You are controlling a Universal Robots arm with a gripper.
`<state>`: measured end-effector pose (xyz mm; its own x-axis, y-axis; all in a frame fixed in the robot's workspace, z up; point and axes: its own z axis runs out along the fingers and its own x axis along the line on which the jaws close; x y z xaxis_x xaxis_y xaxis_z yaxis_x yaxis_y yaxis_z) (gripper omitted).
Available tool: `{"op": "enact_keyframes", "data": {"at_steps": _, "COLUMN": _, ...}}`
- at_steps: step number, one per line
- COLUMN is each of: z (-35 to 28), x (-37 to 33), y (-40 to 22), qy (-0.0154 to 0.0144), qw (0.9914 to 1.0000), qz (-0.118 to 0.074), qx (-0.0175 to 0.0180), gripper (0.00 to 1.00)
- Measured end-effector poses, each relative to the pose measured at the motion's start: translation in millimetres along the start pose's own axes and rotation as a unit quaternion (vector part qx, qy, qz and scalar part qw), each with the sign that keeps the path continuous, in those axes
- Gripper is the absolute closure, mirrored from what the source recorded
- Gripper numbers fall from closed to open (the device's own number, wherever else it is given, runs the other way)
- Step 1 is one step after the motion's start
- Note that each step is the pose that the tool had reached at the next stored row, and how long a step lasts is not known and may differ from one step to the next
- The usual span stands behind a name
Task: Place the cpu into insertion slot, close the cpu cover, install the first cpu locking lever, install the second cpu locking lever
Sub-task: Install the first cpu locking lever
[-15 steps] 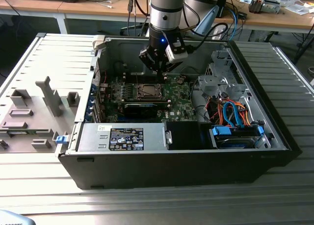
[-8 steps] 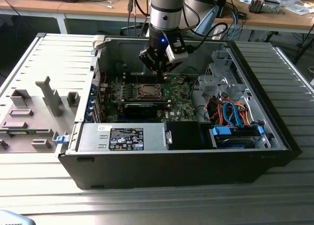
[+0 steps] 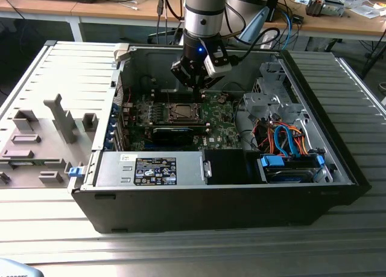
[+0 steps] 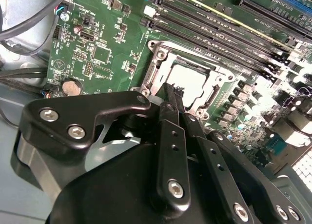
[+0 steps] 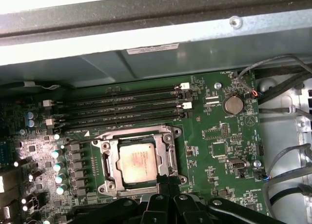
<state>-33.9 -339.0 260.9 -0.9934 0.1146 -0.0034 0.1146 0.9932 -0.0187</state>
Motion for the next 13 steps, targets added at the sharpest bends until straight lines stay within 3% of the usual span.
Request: {"op": "enact_keyframes", "data": {"at_steps": 13, "z": 0.0, "x": 0.0, "y": 0.0, "qy": -0.0002, "qw": 0.99996, "qz": -0.009, "qx": -0.0001, "gripper": 0.89}}
